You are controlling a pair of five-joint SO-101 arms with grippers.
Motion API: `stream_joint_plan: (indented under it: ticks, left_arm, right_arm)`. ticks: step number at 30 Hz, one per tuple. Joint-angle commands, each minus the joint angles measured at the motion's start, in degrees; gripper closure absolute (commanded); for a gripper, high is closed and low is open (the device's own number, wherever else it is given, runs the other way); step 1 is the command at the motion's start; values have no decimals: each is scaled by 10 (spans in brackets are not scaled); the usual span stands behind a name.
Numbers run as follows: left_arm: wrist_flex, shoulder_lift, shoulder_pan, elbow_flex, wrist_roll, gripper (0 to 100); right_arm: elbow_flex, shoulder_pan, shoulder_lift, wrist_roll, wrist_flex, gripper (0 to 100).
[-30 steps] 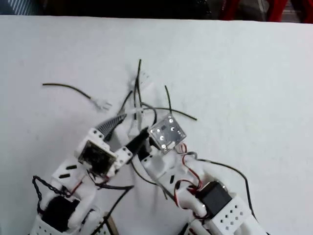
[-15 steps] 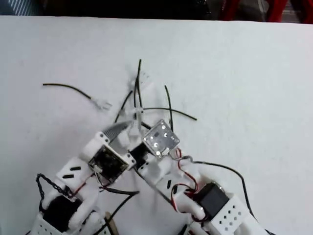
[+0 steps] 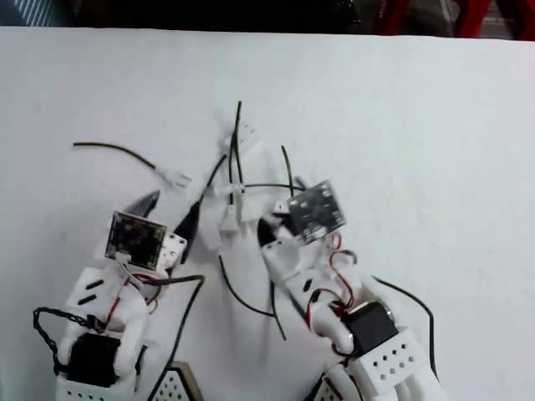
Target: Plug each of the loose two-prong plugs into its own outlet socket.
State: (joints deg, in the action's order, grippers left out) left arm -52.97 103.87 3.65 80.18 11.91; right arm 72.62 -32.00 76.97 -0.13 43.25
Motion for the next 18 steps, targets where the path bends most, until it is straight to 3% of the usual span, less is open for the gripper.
stream_joint_plan:
  ticks: [1,12,15,18]
  left_arm:
    - [-3,-69,-15,-32,4,781]
    - [-117,-585,15,-324,-74,746]
    - [-113,-705,15,-359,-105,679]
    - [-74,-804,0,-382,-108,683]
  right_arm:
    - [-4,36,6,-8,-30,981]
    - [-4,57,6,-8,-38,981]
    - [1,57,6,-7,-38,981]
    - [2,56,6,-6,-38,981]
